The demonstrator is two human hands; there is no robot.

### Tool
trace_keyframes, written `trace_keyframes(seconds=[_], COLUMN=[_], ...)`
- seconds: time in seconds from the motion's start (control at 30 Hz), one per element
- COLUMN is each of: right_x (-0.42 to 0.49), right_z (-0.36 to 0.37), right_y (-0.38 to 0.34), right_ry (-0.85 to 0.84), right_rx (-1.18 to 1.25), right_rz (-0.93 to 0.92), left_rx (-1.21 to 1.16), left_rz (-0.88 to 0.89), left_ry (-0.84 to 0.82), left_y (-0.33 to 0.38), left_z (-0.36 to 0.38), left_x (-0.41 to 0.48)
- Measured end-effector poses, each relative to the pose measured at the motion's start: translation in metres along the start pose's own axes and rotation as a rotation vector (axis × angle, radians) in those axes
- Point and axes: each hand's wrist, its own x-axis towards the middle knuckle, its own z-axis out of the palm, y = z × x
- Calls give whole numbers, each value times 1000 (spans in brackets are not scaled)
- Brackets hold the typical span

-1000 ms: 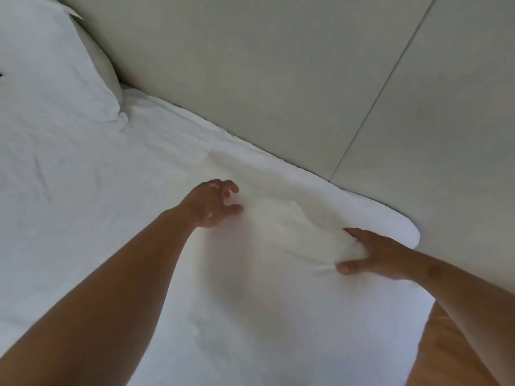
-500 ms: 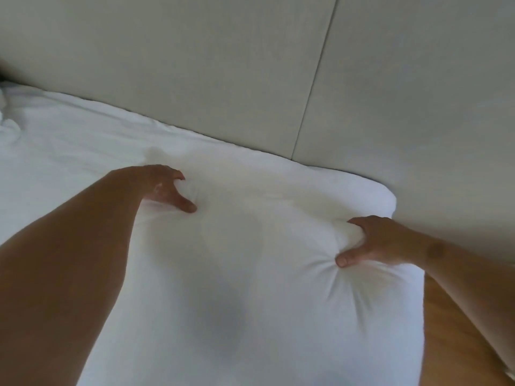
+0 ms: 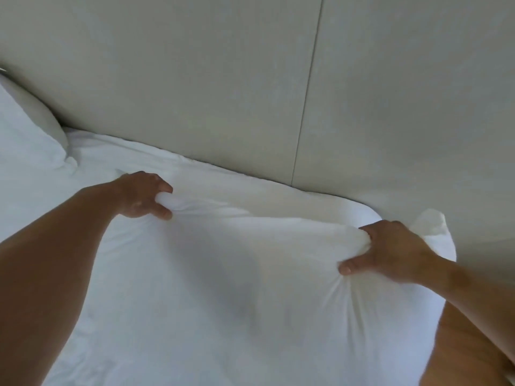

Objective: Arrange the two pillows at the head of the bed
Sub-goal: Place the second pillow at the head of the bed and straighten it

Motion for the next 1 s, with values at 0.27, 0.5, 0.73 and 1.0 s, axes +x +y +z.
trace_keyframes(seconds=[0.27, 0.5, 0.73, 1.0], right_x=[-31, -27, -7, -13], right_z=[-72, -115, -109, -103], right_y=[-42, -77, -62, -44], right_ry=[295, 512, 407, 507], right_rx=[-63, -165, -262, -349], right_rz=[-33, -38, -88, -41], left_rx=[35, 55, 124, 159], left_rz=[13, -133, -170, -89], left_ry=[332, 502, 473, 534], left_y=[-9, -8, -53, -12], left_z=[-84, -127, -99, -121], left_x=[-29, -18, 74, 28])
